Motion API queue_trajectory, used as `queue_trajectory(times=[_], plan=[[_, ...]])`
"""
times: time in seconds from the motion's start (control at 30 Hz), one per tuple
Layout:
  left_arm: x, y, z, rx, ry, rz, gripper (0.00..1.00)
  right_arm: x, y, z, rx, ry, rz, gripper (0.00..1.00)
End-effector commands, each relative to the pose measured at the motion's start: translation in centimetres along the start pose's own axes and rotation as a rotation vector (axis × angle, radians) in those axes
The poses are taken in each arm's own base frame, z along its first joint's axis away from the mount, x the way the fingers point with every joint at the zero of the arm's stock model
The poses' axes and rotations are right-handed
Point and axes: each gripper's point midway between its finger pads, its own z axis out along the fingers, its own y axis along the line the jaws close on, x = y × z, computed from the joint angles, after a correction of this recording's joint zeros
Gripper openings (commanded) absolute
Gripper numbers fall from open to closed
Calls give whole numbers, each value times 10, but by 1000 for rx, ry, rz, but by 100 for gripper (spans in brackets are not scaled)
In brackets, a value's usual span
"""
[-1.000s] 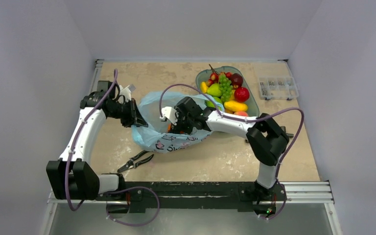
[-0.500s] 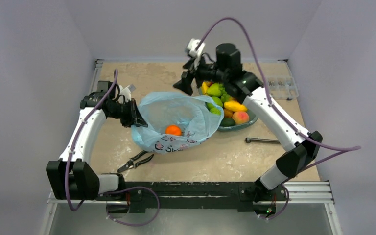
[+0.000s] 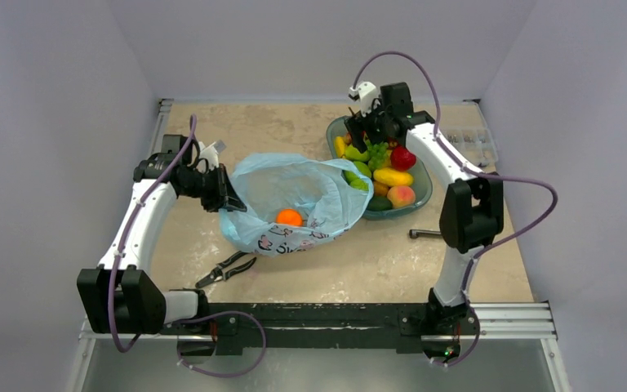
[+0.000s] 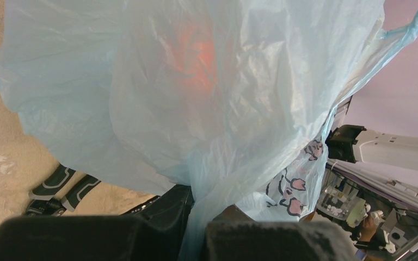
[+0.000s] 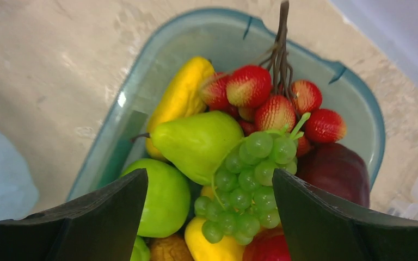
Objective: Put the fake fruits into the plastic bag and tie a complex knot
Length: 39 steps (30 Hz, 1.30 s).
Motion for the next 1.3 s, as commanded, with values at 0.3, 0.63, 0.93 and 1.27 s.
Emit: queue_trajectory(times=[0.3,0.63,0.93,1.27], plan=[[-4,0,-3,4,-26,33,0,30,-29,52,41,70,21,80],[-2,0,-3,1,-28,39,0,42,-29,57,36,101,55,38],[-2,0,-5,1,-32,48,0,-20,-27,-10,44,-60,48,0],[1,-1,-6,5,-28,51,0,-90,5,-108,-44,-316,65,0]])
